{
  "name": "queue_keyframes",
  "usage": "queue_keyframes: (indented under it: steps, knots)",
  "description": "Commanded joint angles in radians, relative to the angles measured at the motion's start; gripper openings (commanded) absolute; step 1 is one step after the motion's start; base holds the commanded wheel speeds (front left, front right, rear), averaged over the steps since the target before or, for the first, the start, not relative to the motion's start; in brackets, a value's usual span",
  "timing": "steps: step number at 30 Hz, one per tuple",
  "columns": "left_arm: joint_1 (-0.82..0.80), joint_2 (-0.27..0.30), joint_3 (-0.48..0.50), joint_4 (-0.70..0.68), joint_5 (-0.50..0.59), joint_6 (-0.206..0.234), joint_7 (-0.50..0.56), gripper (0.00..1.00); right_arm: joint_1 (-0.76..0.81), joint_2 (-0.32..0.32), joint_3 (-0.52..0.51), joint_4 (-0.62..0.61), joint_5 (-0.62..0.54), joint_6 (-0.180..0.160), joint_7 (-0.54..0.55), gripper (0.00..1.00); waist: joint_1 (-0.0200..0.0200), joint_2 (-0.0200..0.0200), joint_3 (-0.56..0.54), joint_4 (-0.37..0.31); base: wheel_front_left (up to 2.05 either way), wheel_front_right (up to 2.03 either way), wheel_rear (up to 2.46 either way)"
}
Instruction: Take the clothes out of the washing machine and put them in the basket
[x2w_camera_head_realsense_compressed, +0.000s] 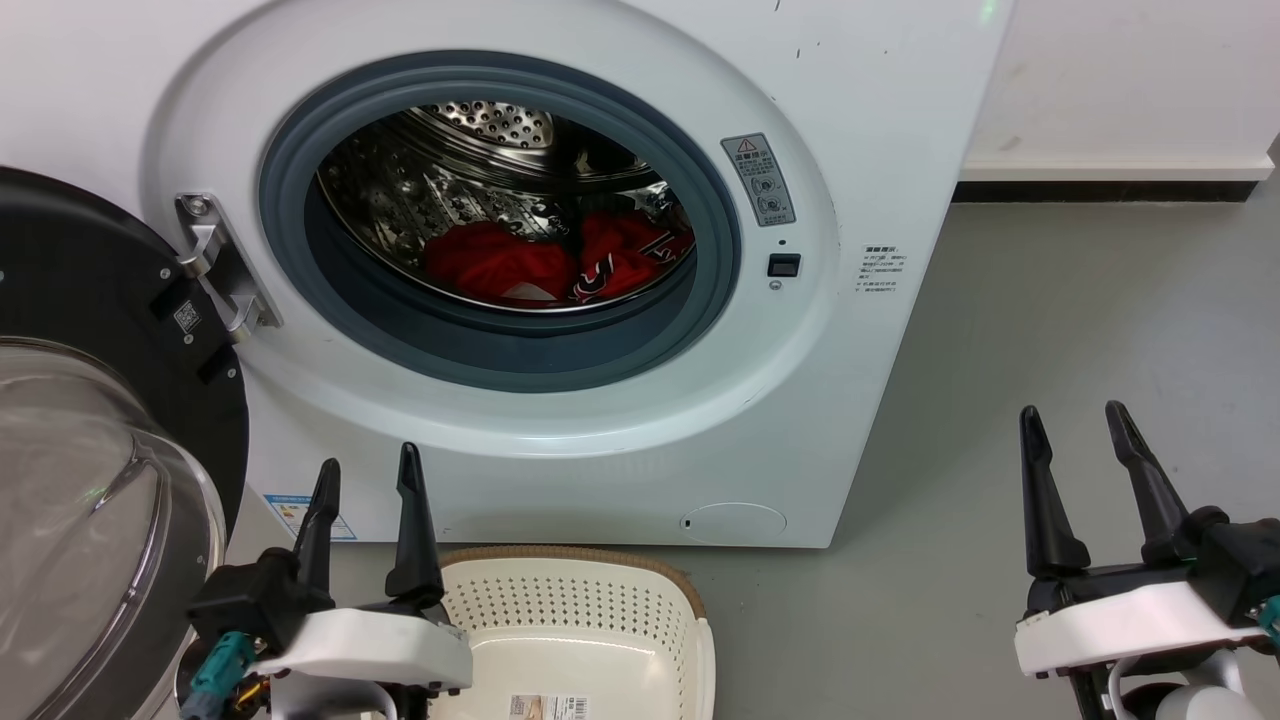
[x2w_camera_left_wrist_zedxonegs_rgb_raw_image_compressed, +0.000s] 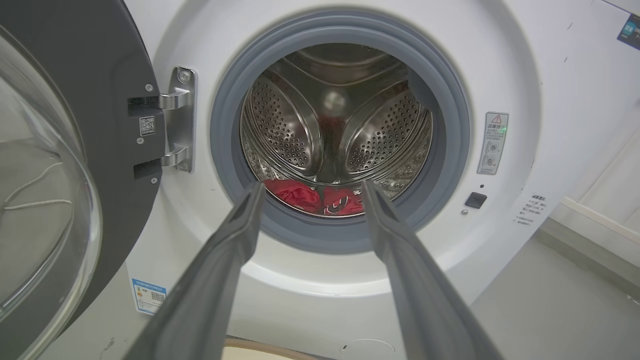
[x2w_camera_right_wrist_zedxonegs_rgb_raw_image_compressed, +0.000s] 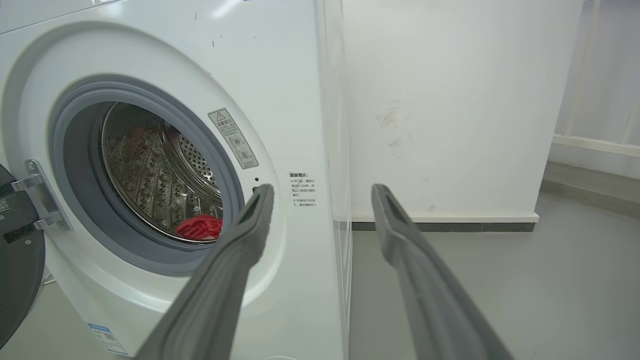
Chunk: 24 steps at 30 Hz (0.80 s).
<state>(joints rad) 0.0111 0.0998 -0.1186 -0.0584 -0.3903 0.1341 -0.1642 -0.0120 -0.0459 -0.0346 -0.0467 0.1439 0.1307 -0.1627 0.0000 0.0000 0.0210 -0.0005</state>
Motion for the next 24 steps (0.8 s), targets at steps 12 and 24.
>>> queue_keyframes:
  steps: [12, 24]
  knots:
    - [0.015, 0.028, -0.059, 0.058, 0.097, 0.022, -0.036, 1.00, 0.026, -0.005, -0.010, 0.031, -0.138, 0.000, -0.036, 1.00, 0.0000, 0.0000, 0.001, 0.001, 0.00, 0.00, 0.00]
    - [0.022, 0.044, -0.104, 0.073, 0.228, 0.081, -0.061, 1.00, 0.038, -0.005, 0.003, 0.032, -0.235, 0.000, -0.062, 1.00, 0.0000, 0.0000, 0.003, -0.001, 0.00, 0.00, 0.00]
